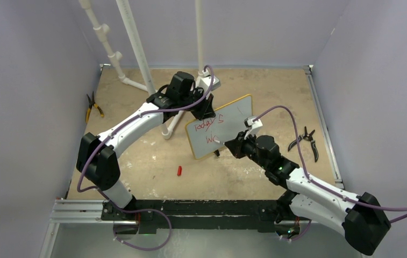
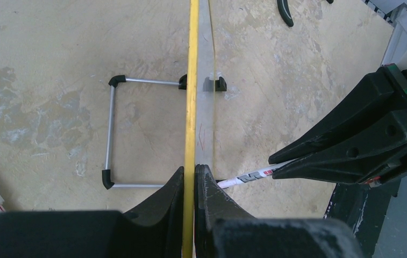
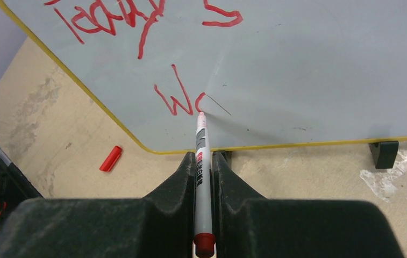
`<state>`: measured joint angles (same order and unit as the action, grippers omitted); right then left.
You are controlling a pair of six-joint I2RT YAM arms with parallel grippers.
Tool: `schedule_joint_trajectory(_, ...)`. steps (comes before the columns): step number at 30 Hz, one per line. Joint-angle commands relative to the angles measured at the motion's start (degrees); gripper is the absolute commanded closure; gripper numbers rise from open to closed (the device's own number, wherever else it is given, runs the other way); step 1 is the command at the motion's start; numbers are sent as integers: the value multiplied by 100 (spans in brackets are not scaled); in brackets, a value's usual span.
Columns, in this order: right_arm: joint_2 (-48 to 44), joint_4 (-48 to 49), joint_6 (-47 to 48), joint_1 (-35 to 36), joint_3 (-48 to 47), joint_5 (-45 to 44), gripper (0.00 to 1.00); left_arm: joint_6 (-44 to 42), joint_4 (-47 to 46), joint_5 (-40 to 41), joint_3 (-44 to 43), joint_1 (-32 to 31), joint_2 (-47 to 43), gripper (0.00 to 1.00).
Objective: Write a sentence on the whiteboard
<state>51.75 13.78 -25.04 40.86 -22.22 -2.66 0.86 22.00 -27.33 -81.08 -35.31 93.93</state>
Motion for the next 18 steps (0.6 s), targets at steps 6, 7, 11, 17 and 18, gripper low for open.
schedule_joint_trajectory(6,-276,-88,-60,-17,-259,-643,100,-60,-100,-40,-4,23,-44,100)
schedule_joint_trajectory(7,-271,-70,-36,-17,-307,-641,100,-60,-99,-36,-4,23,-42,100)
schedule_joint_trajectory(11,-217,66,54,-17,-407,-542,100,-60,-105,-44,-4,18,-41,100)
schedule_joint_trajectory(17,-86,358,259,-17,-453,-379,100,-60,-101,-46,-2,22,-41,100)
schedule_joint_trajectory(18,-81,377,262,-21,-449,-349,100,-60,-99,-48,-9,17,-41,100)
